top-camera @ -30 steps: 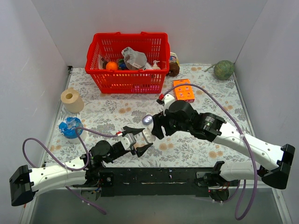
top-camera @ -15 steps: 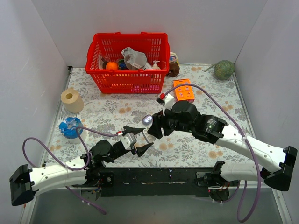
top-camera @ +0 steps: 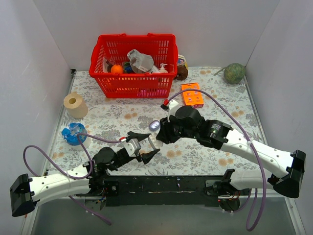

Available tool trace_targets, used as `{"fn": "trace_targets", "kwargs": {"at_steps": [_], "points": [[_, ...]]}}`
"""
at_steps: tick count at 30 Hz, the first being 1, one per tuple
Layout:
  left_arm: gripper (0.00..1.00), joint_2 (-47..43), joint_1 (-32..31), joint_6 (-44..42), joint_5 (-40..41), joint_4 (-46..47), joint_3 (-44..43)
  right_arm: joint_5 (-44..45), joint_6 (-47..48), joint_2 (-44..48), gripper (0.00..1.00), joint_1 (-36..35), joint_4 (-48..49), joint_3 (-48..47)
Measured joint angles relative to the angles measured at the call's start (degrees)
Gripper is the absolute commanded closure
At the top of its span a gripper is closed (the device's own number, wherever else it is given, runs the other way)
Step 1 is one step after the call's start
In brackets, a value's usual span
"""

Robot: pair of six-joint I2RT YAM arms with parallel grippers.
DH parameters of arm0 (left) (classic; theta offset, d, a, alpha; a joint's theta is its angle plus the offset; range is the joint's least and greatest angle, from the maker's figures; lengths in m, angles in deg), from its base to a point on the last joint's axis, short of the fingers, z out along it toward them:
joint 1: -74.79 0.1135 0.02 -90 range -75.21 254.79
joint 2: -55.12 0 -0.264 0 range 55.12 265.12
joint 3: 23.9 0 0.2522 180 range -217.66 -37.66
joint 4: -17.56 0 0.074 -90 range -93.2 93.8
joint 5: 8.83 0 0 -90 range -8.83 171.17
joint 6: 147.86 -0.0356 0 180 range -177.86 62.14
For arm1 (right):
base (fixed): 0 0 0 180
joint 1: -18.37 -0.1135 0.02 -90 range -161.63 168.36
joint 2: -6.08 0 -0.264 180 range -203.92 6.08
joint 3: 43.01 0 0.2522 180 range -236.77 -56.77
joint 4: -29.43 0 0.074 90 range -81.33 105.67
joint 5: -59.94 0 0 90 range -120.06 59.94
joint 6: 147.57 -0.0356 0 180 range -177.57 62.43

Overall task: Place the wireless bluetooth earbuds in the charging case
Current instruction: Adjust the charging case.

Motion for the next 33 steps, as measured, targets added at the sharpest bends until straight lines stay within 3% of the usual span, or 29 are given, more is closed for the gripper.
{"fn": "trace_targets", "kwargs": {"at_steps": [3, 4, 6, 13, 18, 19, 22, 23, 33], "points": [[1.00, -0.09, 0.00, 0.20, 0.00, 0.00, 0.00, -0.59, -0.07, 0.00, 0.79, -0.04, 0.59, 0.46], [1.00, -0.09, 0.00, 0.24, 0.00, 0.02, 0.00, -0.92, -0.04, 0.00, 0.88, -0.07, 0.83, 0.66], [1.00, -0.11, 0.00, 0.24, 0.00, 0.11, 0.00, -1.05, -0.02, 0.00, 0.98, -0.02, 0.87, 0.72], [1.00, -0.09, 0.00, 0.20, 0.17, 1.03, 0.00, -1.38, -0.79, 0.00, 0.99, 0.24, 1.09, 0.74], [0.59, 0.76, 0.00, 1.31, 1.68, 1.44, -0.24, -0.59, 0.24, 0.31, 0.99, 0.24, 0.74, 0.52], [0.45, 1.07, -0.11, 1.99, 2.32, 1.40, -0.52, -0.22, 0.57, 0.33, 0.99, 0.24, 0.37, 0.24], [0.18, 1.40, -0.48, 3.82, 4.24, 1.92, -1.20, 0.50, 2.32, 0.28, 0.99, 0.22, -0.74, -1.51], [0.02, 1.22, -0.52, 4.57, 4.81, 2.40, -1.31, 0.52, 3.34, 0.28, 0.99, 0.13, -1.16, -2.69], [0.02, -2.47, -0.31, 12.26, 15.37, -2.16, -0.57, 0.28, 13.75, 1.88, 0.99, 0.13, -5.44, -10.75]]}}
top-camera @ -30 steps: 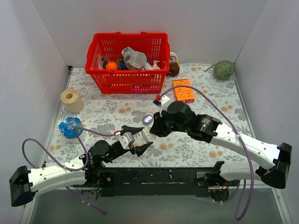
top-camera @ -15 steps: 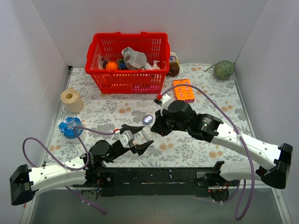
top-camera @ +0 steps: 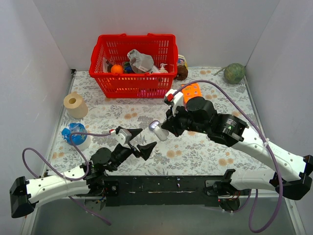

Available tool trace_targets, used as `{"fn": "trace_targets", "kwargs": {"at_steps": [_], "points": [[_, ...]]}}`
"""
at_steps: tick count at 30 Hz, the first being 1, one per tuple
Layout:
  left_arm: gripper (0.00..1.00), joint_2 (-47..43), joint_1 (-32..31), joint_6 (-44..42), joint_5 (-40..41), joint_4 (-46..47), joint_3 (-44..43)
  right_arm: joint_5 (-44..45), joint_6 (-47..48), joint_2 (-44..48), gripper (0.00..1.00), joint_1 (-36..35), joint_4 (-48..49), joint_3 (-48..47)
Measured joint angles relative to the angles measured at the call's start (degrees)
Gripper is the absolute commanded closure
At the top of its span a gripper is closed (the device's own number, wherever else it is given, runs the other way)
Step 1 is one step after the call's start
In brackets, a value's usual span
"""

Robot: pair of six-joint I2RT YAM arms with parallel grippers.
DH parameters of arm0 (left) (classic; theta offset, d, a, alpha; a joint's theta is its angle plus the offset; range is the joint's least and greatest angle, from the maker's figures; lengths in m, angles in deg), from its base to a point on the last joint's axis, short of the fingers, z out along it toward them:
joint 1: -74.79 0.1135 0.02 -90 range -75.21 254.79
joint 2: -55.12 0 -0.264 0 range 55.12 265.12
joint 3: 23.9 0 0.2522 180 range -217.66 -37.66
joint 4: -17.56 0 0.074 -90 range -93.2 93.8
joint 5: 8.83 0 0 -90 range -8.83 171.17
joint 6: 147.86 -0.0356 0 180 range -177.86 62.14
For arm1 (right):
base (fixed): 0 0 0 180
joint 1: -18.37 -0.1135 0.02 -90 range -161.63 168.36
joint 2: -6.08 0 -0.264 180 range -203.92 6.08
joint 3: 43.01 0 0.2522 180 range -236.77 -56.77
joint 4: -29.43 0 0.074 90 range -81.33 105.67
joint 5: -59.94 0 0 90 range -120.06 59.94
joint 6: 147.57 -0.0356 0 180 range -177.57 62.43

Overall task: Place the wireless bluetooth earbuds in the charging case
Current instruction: Adjust the charging case.

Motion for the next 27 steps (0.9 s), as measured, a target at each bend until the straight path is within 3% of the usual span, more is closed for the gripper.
{"fn": "trace_targets", "kwargs": {"at_steps": [3, 6, 10, 15, 21, 27], "points": [[0.02, -2.49, 0.11, 4.07, -2.25, -3.72, -0.59, 0.74, 4.17, 0.00, 0.99, -0.22, -2.25, -0.70], [0.02, -3.43, 1.42, 8.35, -12.72, -9.33, -5.18, 3.69, 9.25, 0.33, 0.99, -1.55, -4.59, -0.70], [0.02, 2.03, 4.09, 12.24, -26.43, -12.76, -14.64, 10.88, 14.84, 1.68, 0.99, -7.17, -5.77, -0.66], [0.02, 8.48, 10.01, 15.06, -36.39, -12.81, -16.15, 22.08, 18.69, 0.72, 0.99, -15.91, -6.36, -0.76], [0.02, 15.10, 14.84, 16.79, -42.27, -13.42, -16.48, 28.44, 20.26, -2.25, 0.99, -18.99, -7.56, -0.92], [0.12, 15.58, 14.95, 16.92, -44.13, -13.03, -17.84, 30.77, 20.74, -2.27, 0.99, -19.15, -7.67, -0.92]]}}
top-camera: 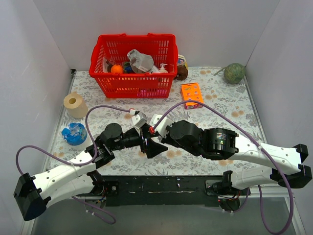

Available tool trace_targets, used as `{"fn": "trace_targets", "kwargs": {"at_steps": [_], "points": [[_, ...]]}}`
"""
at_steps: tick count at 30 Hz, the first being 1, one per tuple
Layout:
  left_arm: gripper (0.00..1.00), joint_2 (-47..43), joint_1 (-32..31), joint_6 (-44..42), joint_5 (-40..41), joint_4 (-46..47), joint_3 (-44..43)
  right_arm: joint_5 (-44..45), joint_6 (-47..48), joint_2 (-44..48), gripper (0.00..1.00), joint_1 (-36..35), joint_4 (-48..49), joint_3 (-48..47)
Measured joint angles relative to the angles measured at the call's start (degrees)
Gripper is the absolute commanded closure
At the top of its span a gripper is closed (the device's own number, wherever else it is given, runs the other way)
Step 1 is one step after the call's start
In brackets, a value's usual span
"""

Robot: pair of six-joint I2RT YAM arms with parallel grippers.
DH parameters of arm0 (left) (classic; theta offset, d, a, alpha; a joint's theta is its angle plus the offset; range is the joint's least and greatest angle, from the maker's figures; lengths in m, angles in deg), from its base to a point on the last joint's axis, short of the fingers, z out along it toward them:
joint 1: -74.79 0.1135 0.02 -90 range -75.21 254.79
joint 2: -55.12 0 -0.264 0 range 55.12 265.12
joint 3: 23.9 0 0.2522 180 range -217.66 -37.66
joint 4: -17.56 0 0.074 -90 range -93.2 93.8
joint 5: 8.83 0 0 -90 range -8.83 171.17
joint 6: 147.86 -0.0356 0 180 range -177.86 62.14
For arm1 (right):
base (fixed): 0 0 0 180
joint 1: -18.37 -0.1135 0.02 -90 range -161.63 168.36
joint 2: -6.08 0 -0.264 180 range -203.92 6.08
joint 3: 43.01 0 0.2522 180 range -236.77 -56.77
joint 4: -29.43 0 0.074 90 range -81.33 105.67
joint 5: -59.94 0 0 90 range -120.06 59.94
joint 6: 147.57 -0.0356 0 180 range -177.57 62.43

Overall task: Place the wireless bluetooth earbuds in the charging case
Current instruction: Adjust the charging case.

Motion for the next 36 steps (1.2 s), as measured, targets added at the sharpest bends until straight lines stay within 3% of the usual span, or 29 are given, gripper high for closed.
{"fn": "trace_targets", "kwargs": {"at_steps": [10, 16, 20, 23, 24, 30, 33, 35, 36], "points": [[0.18, 1.57, 0.00, 0.52, -1.31, 1.97, -0.26, 0.94, 0.20, -0.02, 0.99, -0.07, 0.81, 0.00], [0.28, 2.29, 0.00, 0.96, -1.18, 3.65, -0.26, 0.76, 0.04, -0.17, 0.99, -0.13, 0.85, 0.00], [0.39, 2.38, 0.00, 1.16, -1.14, 5.07, -0.26, 0.57, -0.15, -0.39, 0.99, -0.33, 0.90, 0.00], [0.51, 2.58, 0.00, 1.18, -1.22, 5.99, -0.26, 0.50, -0.33, -0.61, 0.99, -0.50, 0.94, 0.00], [0.59, 2.71, 0.00, 1.20, -1.29, 6.23, -0.26, 0.48, -0.37, -0.63, 0.99, -0.52, 0.98, 0.00], [0.65, 2.99, 0.00, 1.11, -2.23, 6.51, -0.24, 0.55, -0.92, -0.66, 0.99, -0.55, 1.27, 0.00], [0.80, 2.78, 0.00, 1.22, -2.60, 6.56, -0.11, 0.61, -1.01, -0.66, 0.99, -0.55, 1.31, 0.00], [0.96, 2.54, -0.04, 1.14, -2.78, 6.56, -0.02, 0.55, -1.11, -0.66, 0.99, -0.55, 1.49, 0.00], [1.00, 2.36, -0.02, 1.11, -2.75, 6.58, 0.02, 0.55, -1.18, -0.66, 0.88, -0.55, 1.66, 0.00]]}}
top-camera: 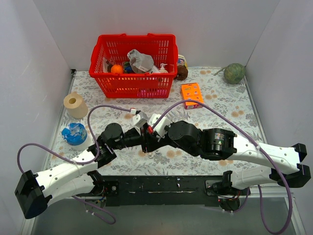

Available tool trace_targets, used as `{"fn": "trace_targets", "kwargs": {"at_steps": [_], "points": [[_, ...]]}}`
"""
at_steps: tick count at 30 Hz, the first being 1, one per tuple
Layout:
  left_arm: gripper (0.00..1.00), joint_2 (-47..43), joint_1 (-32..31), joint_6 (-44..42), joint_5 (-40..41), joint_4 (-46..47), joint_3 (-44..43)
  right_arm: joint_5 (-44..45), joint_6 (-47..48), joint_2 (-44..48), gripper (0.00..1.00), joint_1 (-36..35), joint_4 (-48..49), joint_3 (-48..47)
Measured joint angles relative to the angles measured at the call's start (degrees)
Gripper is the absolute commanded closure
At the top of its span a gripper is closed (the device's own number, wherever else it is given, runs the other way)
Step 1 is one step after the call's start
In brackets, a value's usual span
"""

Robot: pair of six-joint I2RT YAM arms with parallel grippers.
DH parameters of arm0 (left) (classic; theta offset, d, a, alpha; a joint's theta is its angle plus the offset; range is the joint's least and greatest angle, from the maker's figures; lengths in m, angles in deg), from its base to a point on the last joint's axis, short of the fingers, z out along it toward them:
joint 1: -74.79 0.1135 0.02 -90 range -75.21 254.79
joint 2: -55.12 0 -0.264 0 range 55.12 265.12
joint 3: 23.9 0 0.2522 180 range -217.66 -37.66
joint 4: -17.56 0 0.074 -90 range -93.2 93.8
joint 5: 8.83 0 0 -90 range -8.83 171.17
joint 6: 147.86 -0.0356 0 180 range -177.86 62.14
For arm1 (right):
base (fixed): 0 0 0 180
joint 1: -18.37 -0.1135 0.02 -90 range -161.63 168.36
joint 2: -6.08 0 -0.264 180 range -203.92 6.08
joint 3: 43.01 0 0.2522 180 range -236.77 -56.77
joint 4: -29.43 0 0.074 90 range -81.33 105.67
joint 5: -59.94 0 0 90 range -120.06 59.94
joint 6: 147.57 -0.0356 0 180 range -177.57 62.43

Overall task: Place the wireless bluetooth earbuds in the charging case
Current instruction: Adjust the charging case, then pick up the earbud from the center of the board.

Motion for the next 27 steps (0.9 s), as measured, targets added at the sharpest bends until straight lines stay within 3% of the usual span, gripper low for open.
{"fn": "trace_targets", "kwargs": {"at_steps": [2, 3, 6, 8, 15, 21, 27], "points": [[1.00, -0.37, 0.02, -0.07, 0.11, 0.44, 0.44, -0.04, -0.35, 0.00, 0.72, 0.00, 0.28, 0.00], [1.00, -0.59, 0.02, -0.09, 0.24, 0.70, 0.72, -0.20, -0.92, 0.00, 0.56, -0.02, 0.44, 0.00], [1.00, -1.57, 0.02, -0.13, 1.05, 1.79, 2.05, -0.50, -3.43, 0.04, 0.39, 0.00, 0.90, -0.24], [1.00, -2.71, 0.02, -0.13, 1.84, 3.13, 3.72, -1.31, -5.29, 0.15, 0.36, 0.61, 1.07, -1.01], [1.00, -13.77, 0.02, 1.07, 7.80, 10.12, 14.45, -5.57, -15.93, 6.78, 0.38, 9.62, 5.86, -1.42], [1.00, -29.40, 0.04, 5.38, 9.05, 21.18, 28.17, -12.46, -25.27, 15.21, 0.51, 18.88, 12.61, 14.14], [1.00, -39.91, 0.02, 10.47, 9.46, 22.12, 29.94, -23.17, -30.60, 5.49, 0.51, 18.86, 18.03, 32.39]]}}
